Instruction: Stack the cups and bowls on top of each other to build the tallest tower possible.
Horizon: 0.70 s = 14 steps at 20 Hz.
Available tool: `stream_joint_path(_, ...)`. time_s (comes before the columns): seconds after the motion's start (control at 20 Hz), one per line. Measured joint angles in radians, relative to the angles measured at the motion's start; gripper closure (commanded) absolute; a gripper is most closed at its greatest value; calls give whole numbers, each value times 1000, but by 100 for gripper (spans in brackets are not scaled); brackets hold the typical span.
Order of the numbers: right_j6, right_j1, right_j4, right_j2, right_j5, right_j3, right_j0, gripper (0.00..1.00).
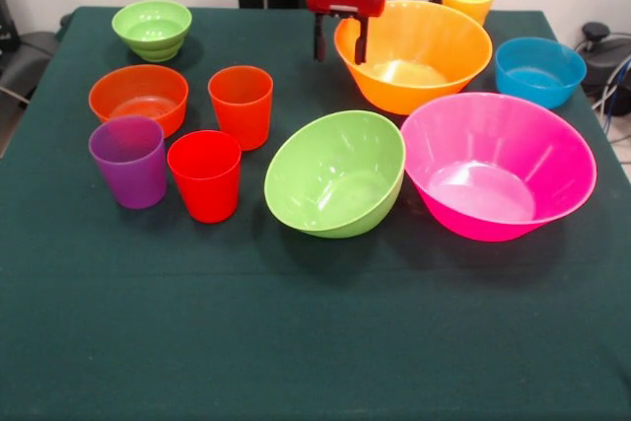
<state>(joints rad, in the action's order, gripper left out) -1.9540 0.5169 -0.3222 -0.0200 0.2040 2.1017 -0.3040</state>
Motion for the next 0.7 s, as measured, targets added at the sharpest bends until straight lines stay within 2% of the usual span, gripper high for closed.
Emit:
stream_joint_path(0.6,0,-36,-11,25,11,0,-2,0)
stream_joint_path(0.65,0,-39,-11,26,11,0,-2,100)
stream_joint_path(0.7,0,-39,-12,26,12,0,-2,100)
